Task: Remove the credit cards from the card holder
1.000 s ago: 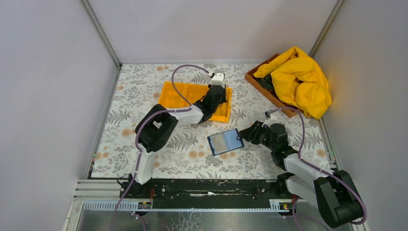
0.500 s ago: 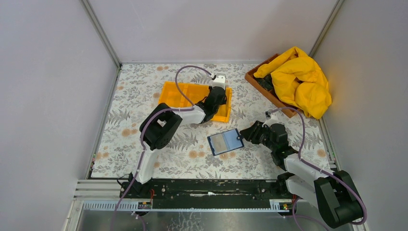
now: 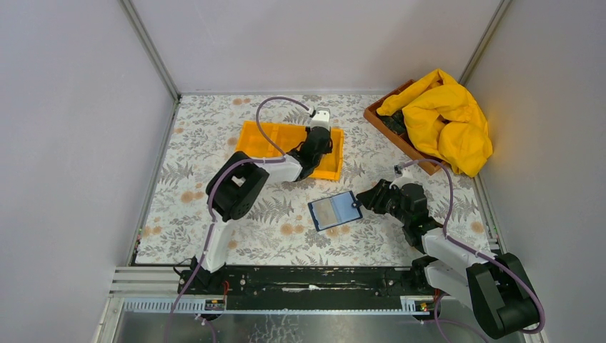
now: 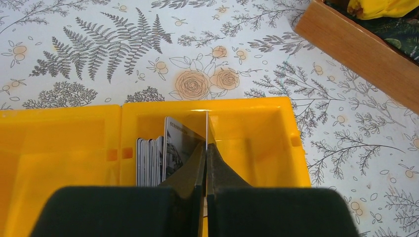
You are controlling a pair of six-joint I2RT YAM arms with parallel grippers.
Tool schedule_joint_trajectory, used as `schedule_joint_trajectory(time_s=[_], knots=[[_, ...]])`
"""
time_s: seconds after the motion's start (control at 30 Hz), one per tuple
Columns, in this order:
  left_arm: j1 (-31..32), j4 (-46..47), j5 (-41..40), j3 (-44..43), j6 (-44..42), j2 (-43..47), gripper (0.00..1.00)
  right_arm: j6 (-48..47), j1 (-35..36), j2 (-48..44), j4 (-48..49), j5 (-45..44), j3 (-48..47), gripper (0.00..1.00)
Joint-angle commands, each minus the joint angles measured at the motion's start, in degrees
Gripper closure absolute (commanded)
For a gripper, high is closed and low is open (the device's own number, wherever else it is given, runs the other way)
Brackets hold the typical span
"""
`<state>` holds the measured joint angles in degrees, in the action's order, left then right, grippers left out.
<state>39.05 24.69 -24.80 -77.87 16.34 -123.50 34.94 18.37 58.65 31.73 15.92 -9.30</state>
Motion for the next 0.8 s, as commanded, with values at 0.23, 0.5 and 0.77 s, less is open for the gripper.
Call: schedule_joint_trajectory(time_s=[0.23,0.5,0.77], knots=[[-0.5,2.6,0.0,4.7,1.3,2.8,0.94,-0.8,-0.1,-0.3,0.8,-0.7,-1.0,0.6],[-0.5,4.4,-3.9,8.0,2.2,5.4,0.81,-0.8,-0.1,-0.3,1.2,-0.3,-1.0,0.6],[-0.6,4.5,-5.2,8.8,2.3,6.5,0.73,-0.8,-0.1,-0.3,1.4,0.0,-0.9,0.6]])
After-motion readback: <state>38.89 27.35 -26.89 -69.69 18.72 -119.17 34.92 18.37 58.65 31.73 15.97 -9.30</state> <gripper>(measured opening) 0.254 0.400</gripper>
